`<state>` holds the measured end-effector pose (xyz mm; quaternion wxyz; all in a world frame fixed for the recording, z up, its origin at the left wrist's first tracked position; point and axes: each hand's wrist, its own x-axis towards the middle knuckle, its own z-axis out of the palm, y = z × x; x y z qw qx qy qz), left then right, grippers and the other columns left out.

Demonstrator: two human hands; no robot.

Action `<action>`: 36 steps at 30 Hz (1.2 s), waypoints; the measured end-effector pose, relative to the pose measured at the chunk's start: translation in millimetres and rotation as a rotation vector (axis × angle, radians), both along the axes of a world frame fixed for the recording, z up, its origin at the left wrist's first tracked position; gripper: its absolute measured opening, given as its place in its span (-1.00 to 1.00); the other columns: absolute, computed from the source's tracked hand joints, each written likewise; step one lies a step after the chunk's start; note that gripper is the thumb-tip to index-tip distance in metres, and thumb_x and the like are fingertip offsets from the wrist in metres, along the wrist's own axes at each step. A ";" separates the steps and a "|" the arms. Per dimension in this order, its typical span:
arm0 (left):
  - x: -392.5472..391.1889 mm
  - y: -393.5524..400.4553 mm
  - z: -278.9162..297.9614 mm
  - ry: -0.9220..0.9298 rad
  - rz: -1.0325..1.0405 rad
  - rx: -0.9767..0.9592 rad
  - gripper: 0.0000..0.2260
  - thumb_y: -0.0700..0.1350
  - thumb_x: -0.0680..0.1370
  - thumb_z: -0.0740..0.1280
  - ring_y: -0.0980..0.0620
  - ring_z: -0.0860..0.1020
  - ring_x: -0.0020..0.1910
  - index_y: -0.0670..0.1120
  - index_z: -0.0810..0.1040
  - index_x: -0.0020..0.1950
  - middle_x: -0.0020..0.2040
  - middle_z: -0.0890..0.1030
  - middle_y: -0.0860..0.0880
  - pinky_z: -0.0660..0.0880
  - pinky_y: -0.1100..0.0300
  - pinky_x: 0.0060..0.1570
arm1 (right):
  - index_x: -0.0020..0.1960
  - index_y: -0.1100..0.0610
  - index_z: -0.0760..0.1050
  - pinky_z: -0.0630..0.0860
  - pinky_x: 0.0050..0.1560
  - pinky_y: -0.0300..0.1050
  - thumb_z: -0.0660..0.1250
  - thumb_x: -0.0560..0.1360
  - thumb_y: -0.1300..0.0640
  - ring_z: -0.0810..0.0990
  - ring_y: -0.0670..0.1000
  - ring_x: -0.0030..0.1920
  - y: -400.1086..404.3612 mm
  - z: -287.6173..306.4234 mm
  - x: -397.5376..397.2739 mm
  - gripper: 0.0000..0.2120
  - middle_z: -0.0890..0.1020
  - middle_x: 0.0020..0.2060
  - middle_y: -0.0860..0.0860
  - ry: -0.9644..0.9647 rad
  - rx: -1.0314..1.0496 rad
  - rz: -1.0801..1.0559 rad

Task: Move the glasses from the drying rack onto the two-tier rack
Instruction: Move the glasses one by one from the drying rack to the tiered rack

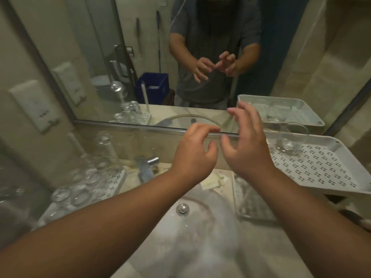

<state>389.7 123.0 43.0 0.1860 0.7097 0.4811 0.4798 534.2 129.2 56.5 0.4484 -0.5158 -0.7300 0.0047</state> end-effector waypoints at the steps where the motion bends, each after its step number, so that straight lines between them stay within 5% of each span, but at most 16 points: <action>1: -19.1 -4.8 2.5 0.015 0.012 0.017 -0.72 -0.24 0.53 0.33 0.22 0.50 0.14 -0.03 0.60 0.22 0.16 0.53 0.08 0.43 0.33 0.18 | 0.36 0.08 0.38 0.08 0.22 -0.62 0.39 0.45 0.21 0.23 -0.22 0.34 -1.5 1.3 -18.8 -0.50 0.29 0.46 0.09 -0.002 0.000 0.026; 12: -229.7 -65.1 0.6 0.088 0.323 0.046 -0.71 -0.32 0.47 0.38 0.19 0.45 0.20 -0.10 0.62 0.16 0.19 0.47 0.02 0.24 0.52 0.22 | 0.32 0.07 0.46 0.18 0.14 -0.60 0.39 0.43 0.22 0.26 -0.35 0.23 -19.4 -7.7 -204.6 -0.54 0.17 0.54 0.08 -0.063 -0.069 0.324; 14: -259.4 -75.8 -2.0 0.091 0.396 0.073 -0.72 -0.32 0.47 0.38 0.15 0.46 0.17 -0.10 0.63 0.14 0.15 0.46 0.02 0.26 0.51 0.20 | 0.30 0.08 0.48 0.36 0.19 -0.39 0.39 0.43 0.23 0.41 -0.16 0.18 -22.2 -12.7 -235.5 -0.56 0.32 0.42 0.07 -0.066 -0.102 0.374; 16: -287.8 -86.4 -3.5 0.095 0.461 0.089 -0.74 -0.29 0.47 0.38 0.12 0.48 0.12 -0.08 0.64 0.13 0.10 0.46 0.04 0.29 0.49 0.17 | 0.29 0.03 0.49 0.51 0.02 -0.12 0.40 0.44 0.21 0.47 -0.12 -0.05 -25.0 -18.0 -265.6 -0.57 0.41 0.17 -0.02 -0.076 -0.144 0.422; 19: -328.1 -101.8 -8.6 0.082 0.552 0.064 -0.75 -0.25 0.46 0.36 0.05 0.50 0.10 -0.06 0.64 0.12 0.08 0.47 0.02 0.38 0.33 0.16 | 0.28 -0.06 0.47 0.44 -0.14 -0.16 0.40 0.46 0.14 0.45 -0.15 -0.18 -27.1 -26.3 -308.9 -0.59 0.37 0.04 -0.11 -0.150 -0.183 0.469; 24: -388.6 -128.3 -39.8 0.031 0.702 -0.018 -0.70 -0.29 0.46 0.38 0.01 0.53 0.09 -0.05 0.62 0.15 0.10 0.50 0.02 0.49 0.12 0.09 | 0.32 -0.12 0.41 0.49 0.01 -0.11 0.39 0.50 0.05 0.50 -0.11 -0.09 -32.2 -44.2 -379.4 -0.58 0.40 0.13 -0.14 -0.209 -0.323 0.579; 30: -436.6 -140.7 -92.9 -0.034 0.770 -0.241 -0.45 -0.20 0.43 0.45 0.10 0.45 0.25 -0.04 0.44 0.41 0.21 0.44 0.09 0.21 0.51 0.19 | 0.46 -0.14 0.33 0.42 0.28 -0.05 0.37 0.51 0.00 0.48 -0.01 0.28 -37.6 -68.4 -449.7 -0.46 0.39 0.39 -0.04 -0.394 -0.500 0.687; 36: -458.6 -132.6 -137.8 -0.033 0.727 -0.514 -0.13 0.02 0.37 0.56 0.01 0.36 0.43 0.01 0.19 0.58 0.49 0.34 -0.03 0.30 0.25 0.24 | 0.53 -0.13 0.22 0.37 0.34 -0.03 0.36 0.52 -0.15 0.41 0.01 0.39 -29.1 -86.0 -493.2 -0.36 0.33 0.48 0.00 -0.450 -0.640 0.697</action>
